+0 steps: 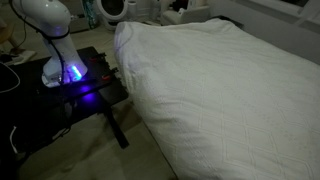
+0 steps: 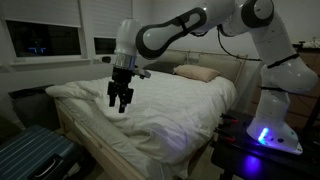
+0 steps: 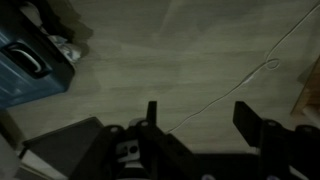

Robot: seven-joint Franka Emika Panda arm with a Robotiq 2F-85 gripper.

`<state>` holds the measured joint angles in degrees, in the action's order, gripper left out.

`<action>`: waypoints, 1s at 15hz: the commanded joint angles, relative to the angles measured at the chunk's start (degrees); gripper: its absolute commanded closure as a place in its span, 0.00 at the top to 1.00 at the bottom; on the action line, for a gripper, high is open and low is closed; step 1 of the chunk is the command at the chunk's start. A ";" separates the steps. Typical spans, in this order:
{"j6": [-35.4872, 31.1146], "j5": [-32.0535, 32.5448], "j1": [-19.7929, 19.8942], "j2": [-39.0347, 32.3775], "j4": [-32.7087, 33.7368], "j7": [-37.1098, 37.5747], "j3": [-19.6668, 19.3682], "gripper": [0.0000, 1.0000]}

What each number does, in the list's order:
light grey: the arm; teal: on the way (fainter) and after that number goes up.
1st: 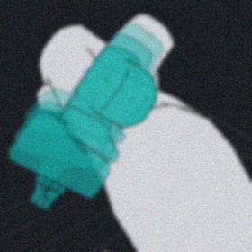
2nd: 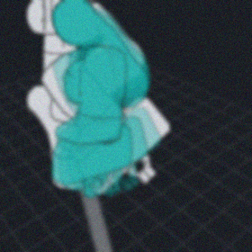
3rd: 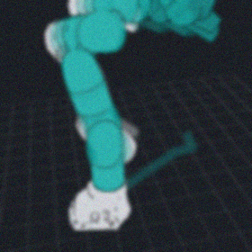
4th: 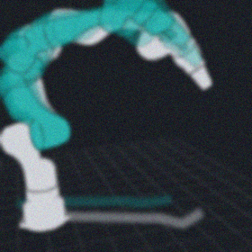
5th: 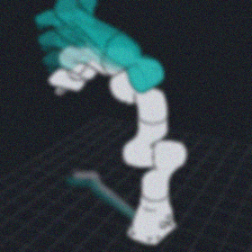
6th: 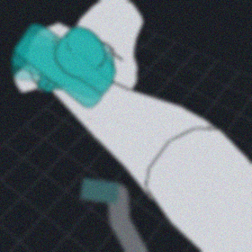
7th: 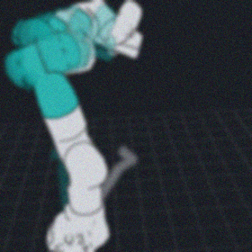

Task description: Spread the corner of the bed well

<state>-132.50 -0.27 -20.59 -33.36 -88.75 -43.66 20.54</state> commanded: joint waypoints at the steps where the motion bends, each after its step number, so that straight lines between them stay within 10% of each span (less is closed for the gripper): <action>1: -4.54 1.38 1.91 -3.64 4.19 5.28 -3.69 1.00; 8: -9.49 5.70 3.04 -18.65 18.77 21.36 -11.93 1.00; 15: -2.29 9.41 -4.40 -32.26 39.07 40.28 -22.22 1.00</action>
<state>-140.43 7.04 -20.39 -60.50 -60.25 -11.75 3.21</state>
